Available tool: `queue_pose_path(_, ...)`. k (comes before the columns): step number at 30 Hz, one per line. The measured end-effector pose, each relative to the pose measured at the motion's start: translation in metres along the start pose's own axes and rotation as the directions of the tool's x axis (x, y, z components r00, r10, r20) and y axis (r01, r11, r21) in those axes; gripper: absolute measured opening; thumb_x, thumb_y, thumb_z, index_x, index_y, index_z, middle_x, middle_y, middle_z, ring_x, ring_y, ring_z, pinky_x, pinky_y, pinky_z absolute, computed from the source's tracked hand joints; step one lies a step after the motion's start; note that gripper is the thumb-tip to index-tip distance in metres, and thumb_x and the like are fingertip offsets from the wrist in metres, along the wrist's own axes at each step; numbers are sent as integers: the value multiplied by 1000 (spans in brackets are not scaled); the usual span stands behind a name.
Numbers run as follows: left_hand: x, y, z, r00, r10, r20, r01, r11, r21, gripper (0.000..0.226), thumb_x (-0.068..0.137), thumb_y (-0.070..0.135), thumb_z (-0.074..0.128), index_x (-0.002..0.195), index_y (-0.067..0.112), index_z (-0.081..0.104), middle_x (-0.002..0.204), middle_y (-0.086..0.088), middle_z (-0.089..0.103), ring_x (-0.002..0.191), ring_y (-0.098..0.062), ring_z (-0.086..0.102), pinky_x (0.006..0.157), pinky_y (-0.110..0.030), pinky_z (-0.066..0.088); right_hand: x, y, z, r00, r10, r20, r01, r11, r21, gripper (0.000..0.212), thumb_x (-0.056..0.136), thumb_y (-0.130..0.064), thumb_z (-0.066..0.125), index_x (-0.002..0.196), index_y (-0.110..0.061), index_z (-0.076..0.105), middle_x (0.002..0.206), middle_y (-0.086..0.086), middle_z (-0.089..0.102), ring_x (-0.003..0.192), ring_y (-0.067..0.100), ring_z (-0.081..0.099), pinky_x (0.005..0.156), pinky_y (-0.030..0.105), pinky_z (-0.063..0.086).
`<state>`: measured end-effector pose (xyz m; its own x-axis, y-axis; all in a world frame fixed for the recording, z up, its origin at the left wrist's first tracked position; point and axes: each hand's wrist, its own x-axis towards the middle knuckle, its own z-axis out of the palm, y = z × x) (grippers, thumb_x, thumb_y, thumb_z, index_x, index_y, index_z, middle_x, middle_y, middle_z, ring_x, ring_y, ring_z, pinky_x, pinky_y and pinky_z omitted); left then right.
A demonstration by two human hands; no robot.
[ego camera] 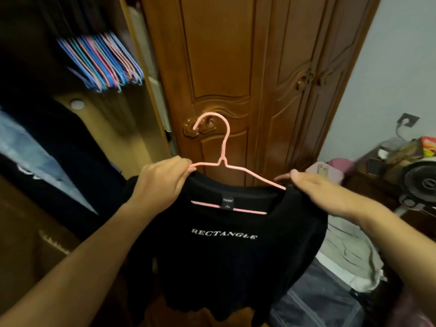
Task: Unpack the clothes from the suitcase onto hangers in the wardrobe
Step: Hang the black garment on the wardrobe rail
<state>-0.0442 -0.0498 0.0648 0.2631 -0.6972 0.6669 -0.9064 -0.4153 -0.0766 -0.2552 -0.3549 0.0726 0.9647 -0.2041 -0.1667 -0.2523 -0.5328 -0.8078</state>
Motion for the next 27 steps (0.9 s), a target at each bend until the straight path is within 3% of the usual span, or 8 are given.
queue_pose_path(2, -4, -4, -7, 997, -68, -21, 69, 996, 51, 32, 106, 31, 43, 91, 15, 66, 79, -2, 64, 70, -23, 63, 56, -37, 47, -3, -4, 14, 986, -166, -18, 166, 986, -17, 67, 83, -78, 46, 118, -25, 69, 110, -9, 70, 108, 5, 63, 96, 32, 49)
queue_pose_path(4, 2, -11, -12, 988, -154, 13, 151, 979, 140, 35, 106, 36, 39, 86, 17, 62, 77, -2, 63, 70, -25, 63, 58, -38, 48, 1, -12, 23, 951, -308, 36, 309, 935, -175, 37, 94, -52, 54, 127, -38, 63, 116, -19, 69, 109, 0, 63, 97, 36, 50)
queue_pose_path(7, 19, -21, -21, 945, -309, 107, 275, 929, 247, 41, 106, 44, 30, 85, 19, 53, 79, -5, 61, 73, -29, 63, 61, -40, 46, 9, -40, 22, 900, -409, 152, 427, 897, -113, 58, 101, -26, 56, 148, -52, 34, 142, -29, 50, 131, -4, 48, 113, 26, 37)
queue_pose_path(11, 43, -36, -45, 887, -442, 135, 379, 862, 335, 43, 105, 50, 23, 97, 19, 51, 93, -5, 61, 88, -31, 63, 66, -44, 51, 24, -86, 18, 823, -461, 331, 482, 876, 22, 60, 101, -12, 56, 139, -56, 46, 143, -27, 50, 133, -4, 46, 114, 25, 35)
queue_pose_path(16, 61, -58, -94, 680, -732, 36, 685, 653, 323, 44, 103, 43, 45, 143, 26, 45, 135, -7, 48, 124, -33, 50, 94, -47, 50, 61, -129, 34, 852, -507, 129, 524, 828, -199, 56, 102, -17, 50, 132, -64, 44, 145, -16, 51, 136, 7, 44, 116, 33, 35)
queue_pose_path(21, 14, -79, -181, 692, -701, -172, 595, 419, 686, 42, 92, 31, 53, 130, 16, 60, 124, -13, 56, 120, -37, 49, 98, -48, 44, 79, -150, 73, 853, -506, 129, 522, 818, -243, 59, 98, -8, 47, 138, -51, 49, 139, -10, 59, 129, 12, 54, 100, 18, 41)
queue_pose_path(24, -5, -88, -238, 683, -676, -276, 492, 147, 858, 34, 88, 27, 58, 117, 13, 68, 129, -22, 57, 132, -47, 39, 117, -60, 17, 102, -195, 90, 836, -546, 56, 545, 815, -196, 55, 99, -8, 47, 142, -44, 50, 139, -4, 59, 124, 16, 58, 92, 18, 43)
queue_pose_path(27, -7, -102, -276, 655, -682, -324, 425, -22, 905, 41, 97, 29, 44, 129, 11, 62, 150, -31, 39, 145, -52, 21, 120, -63, -4, 133, -257, 107, 826, -561, 46, 561, 812, -159, 59, 99, -9, 46, 148, -40, 42, 141, 2, 56, 126, 22, 54, 103, 28, 46)
